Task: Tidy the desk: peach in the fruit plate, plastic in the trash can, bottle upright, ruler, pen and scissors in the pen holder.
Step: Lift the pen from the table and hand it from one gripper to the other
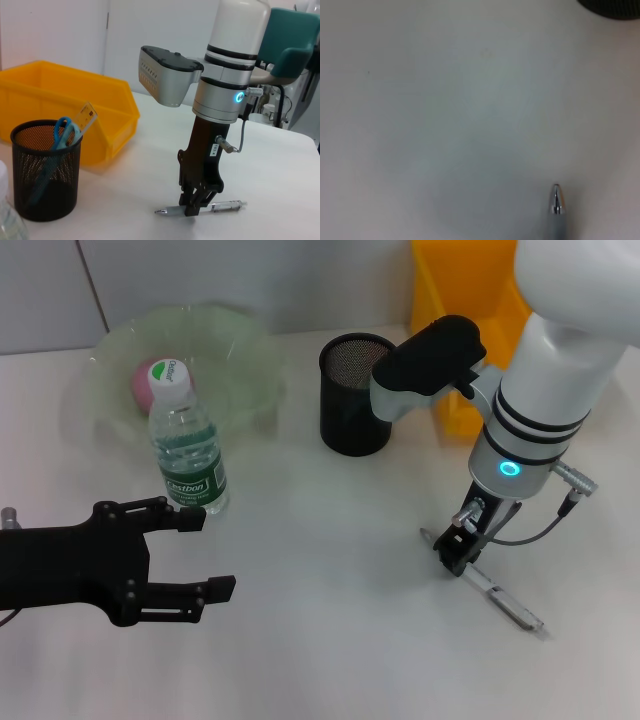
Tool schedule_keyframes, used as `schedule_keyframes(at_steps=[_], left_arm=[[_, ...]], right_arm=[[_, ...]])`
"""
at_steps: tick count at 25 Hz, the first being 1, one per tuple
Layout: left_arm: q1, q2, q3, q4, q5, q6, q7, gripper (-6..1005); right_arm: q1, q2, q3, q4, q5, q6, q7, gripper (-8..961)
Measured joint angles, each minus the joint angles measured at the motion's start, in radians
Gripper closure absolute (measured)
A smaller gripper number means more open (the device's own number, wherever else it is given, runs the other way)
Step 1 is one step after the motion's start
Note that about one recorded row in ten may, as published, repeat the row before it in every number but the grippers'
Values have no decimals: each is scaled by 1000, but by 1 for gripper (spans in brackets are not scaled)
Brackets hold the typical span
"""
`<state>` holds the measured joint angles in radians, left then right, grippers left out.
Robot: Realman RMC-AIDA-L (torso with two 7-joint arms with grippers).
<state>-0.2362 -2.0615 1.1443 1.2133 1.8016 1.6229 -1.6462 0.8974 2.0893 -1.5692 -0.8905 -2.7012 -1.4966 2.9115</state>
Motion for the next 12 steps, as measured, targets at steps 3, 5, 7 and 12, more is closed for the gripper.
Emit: schedule_keyframes(at_steps=[3, 5, 7, 12], left_arm=[[0, 0, 0, 0, -1, 0, 0, 218], [0, 0, 0, 0, -1, 0, 1, 218], [0, 0, 0, 0, -1, 0, 1, 218], [1, 0, 0, 0, -2, 2, 2, 219]], right_arm=[[0, 0, 0, 1, 0, 0, 0, 768], [0, 0, 0, 1, 0, -1, 0, 781], [0, 0, 0, 1, 0, -1, 0, 788], [-5, 0, 0, -7, -1, 0, -7, 795]])
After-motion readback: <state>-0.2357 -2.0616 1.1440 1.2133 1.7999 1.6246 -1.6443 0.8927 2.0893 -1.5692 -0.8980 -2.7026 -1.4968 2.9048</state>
